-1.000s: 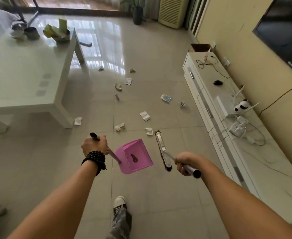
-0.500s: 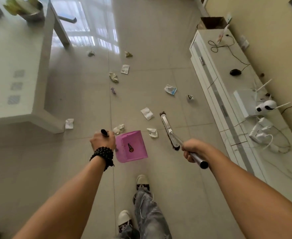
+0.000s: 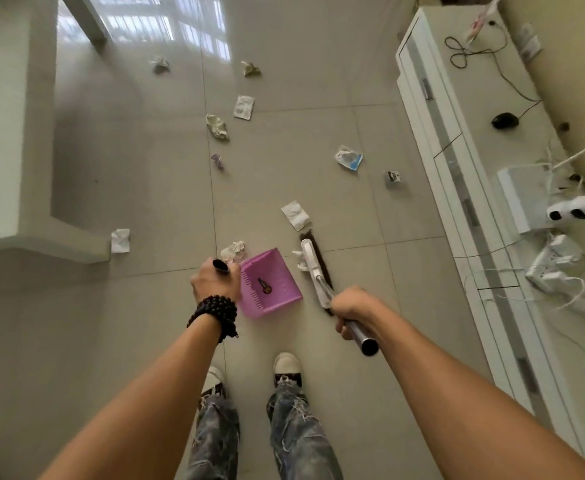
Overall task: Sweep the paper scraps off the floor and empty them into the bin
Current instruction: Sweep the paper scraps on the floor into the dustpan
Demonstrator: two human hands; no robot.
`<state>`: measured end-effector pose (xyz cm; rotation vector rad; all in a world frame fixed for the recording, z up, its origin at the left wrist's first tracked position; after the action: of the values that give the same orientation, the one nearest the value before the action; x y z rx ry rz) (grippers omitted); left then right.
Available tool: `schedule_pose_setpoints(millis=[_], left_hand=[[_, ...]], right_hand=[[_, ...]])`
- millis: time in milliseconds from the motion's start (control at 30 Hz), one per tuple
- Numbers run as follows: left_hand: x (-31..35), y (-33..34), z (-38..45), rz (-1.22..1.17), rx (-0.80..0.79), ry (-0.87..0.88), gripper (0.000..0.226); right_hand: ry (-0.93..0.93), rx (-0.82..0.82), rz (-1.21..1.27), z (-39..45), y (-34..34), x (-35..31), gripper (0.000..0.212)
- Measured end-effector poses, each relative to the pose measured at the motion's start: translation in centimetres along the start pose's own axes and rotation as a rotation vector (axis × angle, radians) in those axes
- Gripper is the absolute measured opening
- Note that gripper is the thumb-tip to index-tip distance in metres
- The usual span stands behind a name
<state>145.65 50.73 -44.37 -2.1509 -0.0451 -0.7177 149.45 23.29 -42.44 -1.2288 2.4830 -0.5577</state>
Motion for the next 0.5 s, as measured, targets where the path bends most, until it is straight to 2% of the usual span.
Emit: schedule_pose_setpoints(millis=[133, 233, 300, 500], left_hand=[[-0.7, 0.6, 0.7, -0.037, -0.08, -0.042, 0.029], [-1.7, -0.1, 0.9, -0.103, -0.06, -0.069, 0.025], [-2.4, -1.6, 1.5, -0.159, -0.015, -0.095, 0.021], [-4.4, -10.9, 4.5, -0.257, 0.128, -0.104, 0.016]], right_hand=[[0.026, -0.184, 0.079, -2.2, -0.6, -2.7, 0.021], [0.117, -0.257, 0.198, -4.8, -3.1, -3.8, 0.018], [0.097, -0.23, 0.171, -6.4, -4.3, -5.1, 0.018], [-0.119, 0.036, -0.055, -7.6, -3.6, -11.0, 0.017]])
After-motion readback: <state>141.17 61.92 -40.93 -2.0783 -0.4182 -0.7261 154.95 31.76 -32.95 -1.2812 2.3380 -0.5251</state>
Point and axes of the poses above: each hand's wrist, its own z-axis towards the middle knuckle, its own y-axis out of the palm, x = y × z, the point moved 7 cm from there along z, towards the middle knuckle, and after that the axes turned 6 degrees about x, right-handed, at the moved point
